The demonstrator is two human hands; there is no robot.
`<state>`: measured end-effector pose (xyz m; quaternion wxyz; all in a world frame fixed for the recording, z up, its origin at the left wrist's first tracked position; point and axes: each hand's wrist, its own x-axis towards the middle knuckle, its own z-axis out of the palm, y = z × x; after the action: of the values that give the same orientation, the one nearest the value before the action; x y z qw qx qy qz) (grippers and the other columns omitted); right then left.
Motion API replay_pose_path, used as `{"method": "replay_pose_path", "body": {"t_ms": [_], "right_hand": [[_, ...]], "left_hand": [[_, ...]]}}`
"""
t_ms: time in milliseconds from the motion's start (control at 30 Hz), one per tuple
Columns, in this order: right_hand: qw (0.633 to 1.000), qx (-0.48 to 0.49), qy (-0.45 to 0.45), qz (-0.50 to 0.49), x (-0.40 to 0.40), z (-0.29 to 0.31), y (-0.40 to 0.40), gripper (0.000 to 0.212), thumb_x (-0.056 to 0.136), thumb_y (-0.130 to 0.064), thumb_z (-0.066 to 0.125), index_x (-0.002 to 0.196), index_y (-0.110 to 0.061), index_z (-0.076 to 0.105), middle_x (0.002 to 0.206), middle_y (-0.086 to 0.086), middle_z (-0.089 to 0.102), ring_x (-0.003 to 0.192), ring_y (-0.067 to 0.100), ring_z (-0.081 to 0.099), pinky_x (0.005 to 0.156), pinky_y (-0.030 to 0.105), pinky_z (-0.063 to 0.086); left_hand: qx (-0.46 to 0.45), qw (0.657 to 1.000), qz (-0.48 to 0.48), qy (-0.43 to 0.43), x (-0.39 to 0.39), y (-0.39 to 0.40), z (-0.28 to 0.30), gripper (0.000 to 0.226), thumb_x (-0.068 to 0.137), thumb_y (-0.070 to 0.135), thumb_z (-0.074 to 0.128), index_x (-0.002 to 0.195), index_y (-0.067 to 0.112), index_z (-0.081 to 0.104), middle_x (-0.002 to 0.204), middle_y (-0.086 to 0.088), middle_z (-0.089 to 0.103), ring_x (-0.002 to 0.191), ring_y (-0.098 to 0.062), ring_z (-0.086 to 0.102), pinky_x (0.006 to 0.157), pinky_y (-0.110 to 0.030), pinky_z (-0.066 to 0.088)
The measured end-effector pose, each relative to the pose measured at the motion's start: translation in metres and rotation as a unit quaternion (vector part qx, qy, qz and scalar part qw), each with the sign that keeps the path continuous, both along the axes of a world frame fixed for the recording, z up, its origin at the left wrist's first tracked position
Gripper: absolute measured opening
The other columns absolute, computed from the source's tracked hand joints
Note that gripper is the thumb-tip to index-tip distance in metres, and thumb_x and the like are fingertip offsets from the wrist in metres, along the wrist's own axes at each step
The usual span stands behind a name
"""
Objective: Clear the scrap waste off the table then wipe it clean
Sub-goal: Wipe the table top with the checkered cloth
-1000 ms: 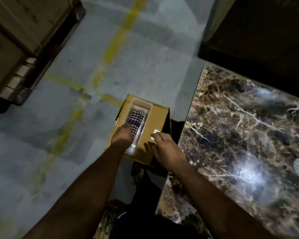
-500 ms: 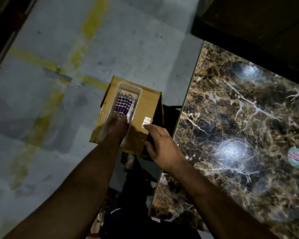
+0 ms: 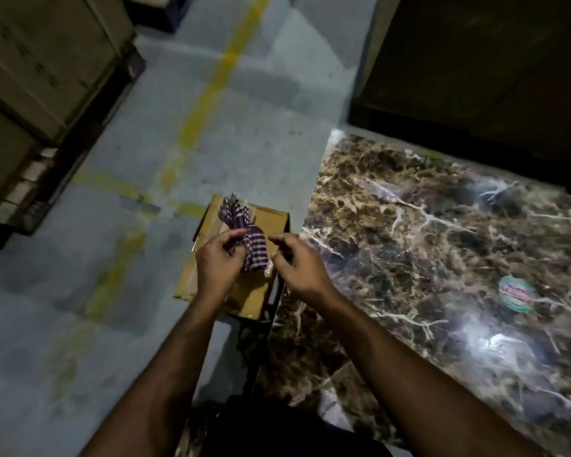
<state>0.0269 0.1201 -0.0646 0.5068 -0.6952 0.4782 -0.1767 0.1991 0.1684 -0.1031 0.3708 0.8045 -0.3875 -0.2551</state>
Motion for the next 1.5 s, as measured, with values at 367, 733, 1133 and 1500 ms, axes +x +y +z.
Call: {"method": "replay_pose_path", "body": {"t_ms": [367, 733, 1133, 1500], "right_hand": [[0.930, 0.225, -0.258, -0.138, -0.163, 0.049, 0.011, 0.023, 0.097, -0.026, 0.066, 0.120, -0.027, 0.065, 0.127, 0.009, 0.069, 0.114, 0.024, 0.067, 0.094, 0.038, 0.054], [0.976, -0.021, -0.210, -0.052, -0.284, 0.086, 0.017, 0.038, 0.093, -0.004, 0.071, 0.126, -0.019, 0.065, 0.126, -0.009, 0.066, 0.118, 0.012, 0.063, 0.098, 0.029, 0.053], [0.959, 0.123, -0.232, -0.106, -0.262, 0.077, 0.011, 0.070, 0.084, 0.016, 0.053, 0.132, -0.034, 0.065, 0.135, 0.001, 0.063, 0.111, 0.024, 0.070, 0.087, 0.045, 0.060], [0.993, -0.009, -0.044, -0.113, -0.200, 0.052, -0.093, 0.070, 0.092, -0.007, 0.063, 0.154, -0.026, 0.038, 0.156, 0.006, 0.043, 0.131, 0.016, 0.053, 0.110, 0.036, 0.045]], "left_hand": [[-0.181, 0.908, 0.033, 0.376, -0.188, 0.025, 0.119, 0.036, 0.084, -0.012, 0.068, 0.113, 0.003, 0.053, 0.096, -0.014, 0.072, 0.084, -0.027, 0.069, 0.076, -0.041, 0.056], [-0.085, 0.874, -0.108, 0.466, -0.263, 0.027, 0.128, 0.069, 0.089, -0.019, 0.054, 0.136, 0.031, 0.053, 0.121, -0.016, 0.070, 0.104, -0.033, 0.071, 0.083, -0.047, 0.059], [-0.065, 0.917, -0.208, 0.333, -0.218, 0.012, 0.125, 0.059, 0.087, -0.019, 0.058, 0.124, 0.026, 0.070, 0.131, 0.002, 0.067, 0.115, -0.018, 0.067, 0.088, -0.039, 0.060], [-0.058, 0.965, -0.219, 0.130, -0.158, -0.122, 0.086, 0.073, 0.084, -0.003, 0.065, 0.144, 0.035, 0.048, 0.150, -0.002, 0.044, 0.135, -0.022, 0.048, 0.106, -0.041, 0.049]]}}
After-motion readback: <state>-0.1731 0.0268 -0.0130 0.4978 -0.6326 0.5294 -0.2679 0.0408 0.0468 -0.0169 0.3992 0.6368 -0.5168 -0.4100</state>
